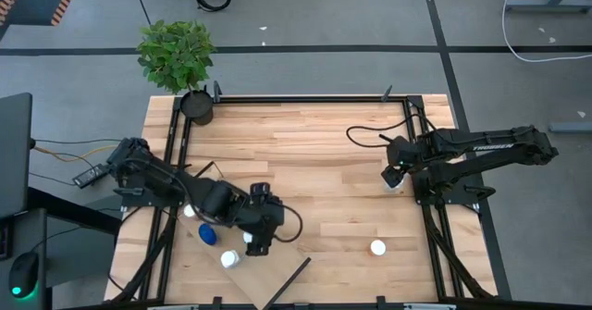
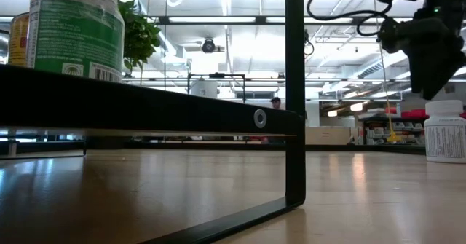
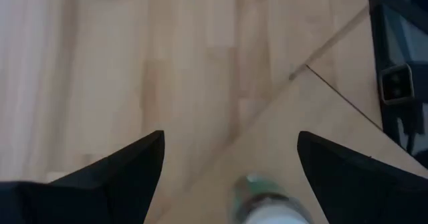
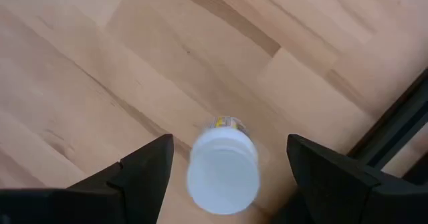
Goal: Pick and place medicine bottles onto shelf by color
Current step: Move the white pill bottle to the middle of the table
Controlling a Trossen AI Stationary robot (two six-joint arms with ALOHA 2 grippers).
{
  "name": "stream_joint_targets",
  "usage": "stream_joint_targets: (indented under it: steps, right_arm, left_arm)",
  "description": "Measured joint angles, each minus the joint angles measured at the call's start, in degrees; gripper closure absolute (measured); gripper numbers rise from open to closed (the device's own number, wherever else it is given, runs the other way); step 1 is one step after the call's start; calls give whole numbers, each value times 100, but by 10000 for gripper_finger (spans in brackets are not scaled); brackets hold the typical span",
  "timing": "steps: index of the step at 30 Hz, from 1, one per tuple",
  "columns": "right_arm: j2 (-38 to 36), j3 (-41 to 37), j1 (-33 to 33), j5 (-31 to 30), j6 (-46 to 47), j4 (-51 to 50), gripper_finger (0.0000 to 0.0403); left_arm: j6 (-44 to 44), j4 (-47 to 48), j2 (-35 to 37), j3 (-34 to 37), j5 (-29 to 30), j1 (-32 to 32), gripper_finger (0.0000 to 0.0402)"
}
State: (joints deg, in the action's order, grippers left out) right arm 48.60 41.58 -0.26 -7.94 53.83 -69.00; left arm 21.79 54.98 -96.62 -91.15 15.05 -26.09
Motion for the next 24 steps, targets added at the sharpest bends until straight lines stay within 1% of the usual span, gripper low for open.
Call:
stream_joint_targets:
  steps: [6,10,14,18,24]
  right_arm:
    - [1,0,200,165,799,-16,104]
    - [127,0,454,251,1419,-93,104]
    - [441,0,677,310,1903,-198,104]
    - [881,0,820,513,2294,-195,104]
    - [1422,0,960,547,2549,-44,104]
  left_arm:
    - [-569,66,0,-454,163,360,56]
    - [-771,111,0,-750,175,621,56]
    - [-935,288,0,-1025,176,829,56]
    - [-1333,532,4,-1249,175,927,60]
    - [-1353,1088,2,-1524,173,1040,81]
